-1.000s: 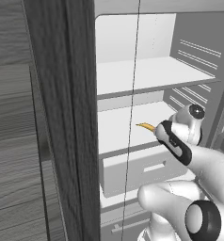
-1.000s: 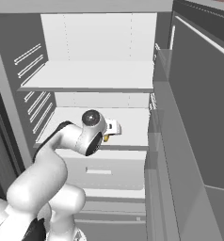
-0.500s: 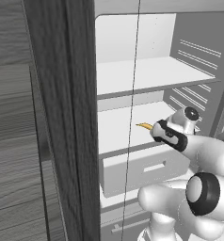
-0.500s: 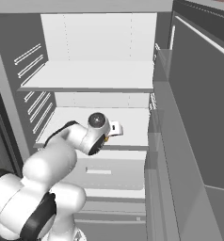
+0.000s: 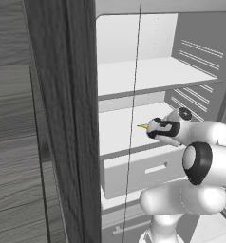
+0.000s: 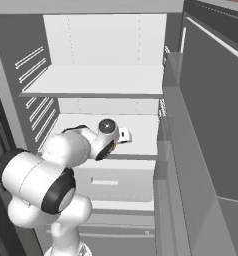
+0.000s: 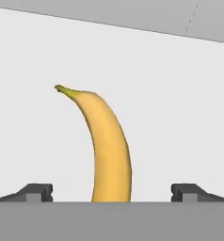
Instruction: Pick the peach and banana from the fridge and place them inside the tupperware on the counter.
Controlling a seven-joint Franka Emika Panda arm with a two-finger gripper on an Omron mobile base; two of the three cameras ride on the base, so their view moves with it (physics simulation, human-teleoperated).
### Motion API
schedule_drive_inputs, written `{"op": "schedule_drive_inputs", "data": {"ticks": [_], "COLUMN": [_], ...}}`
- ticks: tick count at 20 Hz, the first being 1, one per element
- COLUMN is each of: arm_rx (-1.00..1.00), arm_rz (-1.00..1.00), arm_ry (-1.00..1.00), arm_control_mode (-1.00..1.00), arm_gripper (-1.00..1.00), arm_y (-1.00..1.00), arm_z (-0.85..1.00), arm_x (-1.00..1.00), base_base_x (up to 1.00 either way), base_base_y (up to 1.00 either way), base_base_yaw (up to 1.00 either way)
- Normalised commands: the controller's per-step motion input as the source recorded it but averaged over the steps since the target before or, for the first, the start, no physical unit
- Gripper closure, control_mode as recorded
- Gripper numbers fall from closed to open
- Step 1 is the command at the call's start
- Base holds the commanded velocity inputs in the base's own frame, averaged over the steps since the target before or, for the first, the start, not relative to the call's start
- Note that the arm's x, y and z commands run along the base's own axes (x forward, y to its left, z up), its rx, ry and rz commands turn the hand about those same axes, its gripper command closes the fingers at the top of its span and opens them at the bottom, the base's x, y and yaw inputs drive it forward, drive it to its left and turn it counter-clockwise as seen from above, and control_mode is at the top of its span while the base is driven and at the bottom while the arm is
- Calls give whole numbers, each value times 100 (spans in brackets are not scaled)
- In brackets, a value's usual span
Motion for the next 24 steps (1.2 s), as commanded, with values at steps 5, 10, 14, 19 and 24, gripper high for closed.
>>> {"op": "schedule_drive_inputs", "data": {"ticks": [5, 10, 14, 19, 24], "arm_rx": [0, 0, 0, 0, -4], "arm_rz": [1, 0, 0, 0, -2], "arm_ry": [4, 2, 2, 11, 7], "arm_control_mode": [-100, -100, -100, -100, -100], "arm_gripper": [-100, -100, 100, 100, 100], "arm_y": [0, 0, 0, 0, 1], "arm_z": [-24, -49, -58, -74, -77], "arm_x": [39, 29, 30, 0, -93], "base_base_x": [0, 0, 0, 0, 0], "base_base_y": [0, 0, 0, 0, 0], "base_base_yaw": [0, 0, 0, 0, 0]}}
